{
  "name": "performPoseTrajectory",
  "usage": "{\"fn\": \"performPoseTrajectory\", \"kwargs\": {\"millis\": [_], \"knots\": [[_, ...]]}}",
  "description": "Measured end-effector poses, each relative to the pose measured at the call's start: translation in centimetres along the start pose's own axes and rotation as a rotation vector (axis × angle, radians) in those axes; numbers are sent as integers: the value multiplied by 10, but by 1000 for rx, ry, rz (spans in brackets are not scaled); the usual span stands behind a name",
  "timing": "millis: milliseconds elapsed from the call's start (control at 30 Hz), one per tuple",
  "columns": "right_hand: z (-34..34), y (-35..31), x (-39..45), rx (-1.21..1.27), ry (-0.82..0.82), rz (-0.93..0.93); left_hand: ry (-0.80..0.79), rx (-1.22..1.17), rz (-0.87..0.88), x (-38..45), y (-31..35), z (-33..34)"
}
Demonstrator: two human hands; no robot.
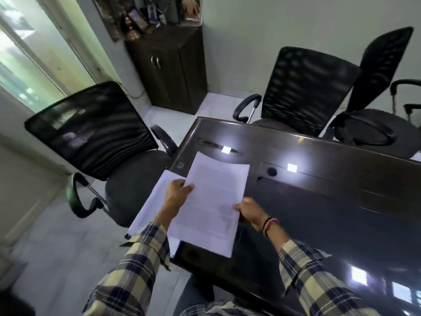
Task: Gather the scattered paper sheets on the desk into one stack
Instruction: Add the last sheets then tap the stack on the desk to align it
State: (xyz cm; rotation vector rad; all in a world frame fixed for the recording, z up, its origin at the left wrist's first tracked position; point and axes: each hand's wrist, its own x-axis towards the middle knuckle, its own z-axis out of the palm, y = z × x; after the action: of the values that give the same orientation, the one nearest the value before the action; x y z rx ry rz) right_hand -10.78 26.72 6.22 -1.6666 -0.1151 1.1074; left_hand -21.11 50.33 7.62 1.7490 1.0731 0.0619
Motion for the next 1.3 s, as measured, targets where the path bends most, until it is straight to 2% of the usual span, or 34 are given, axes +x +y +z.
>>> {"fn": "performPoseTrajectory", "kwargs": {"millis": [167, 333, 500, 667, 767, 967, 1100, 1300], "knots": [[93, 11, 42, -122, -42, 110, 54, 269, -96, 42, -50, -79], [174, 27, 88, -156, 141, 232, -8, 347, -160, 95, -94, -121], [203, 38, 108, -329, 372, 321, -131, 474, -115, 128, -117, -128], [209, 43, 118, -383, 494, 422, -186, 476, -26, 140, -121, -124], [218, 41, 120, -312, 595, 476, -212, 479, -22, 141, -127, -115], [235, 52, 134, 13, 630, 504, -215, 584, -54, 140, -133, -100], [241, 46, 138, 269, 558, 504, -216, 587, -93, 146, -128, -102], [235, 46, 135, 314, 543, 440, -216, 578, -149, 154, -127, -105]]}}
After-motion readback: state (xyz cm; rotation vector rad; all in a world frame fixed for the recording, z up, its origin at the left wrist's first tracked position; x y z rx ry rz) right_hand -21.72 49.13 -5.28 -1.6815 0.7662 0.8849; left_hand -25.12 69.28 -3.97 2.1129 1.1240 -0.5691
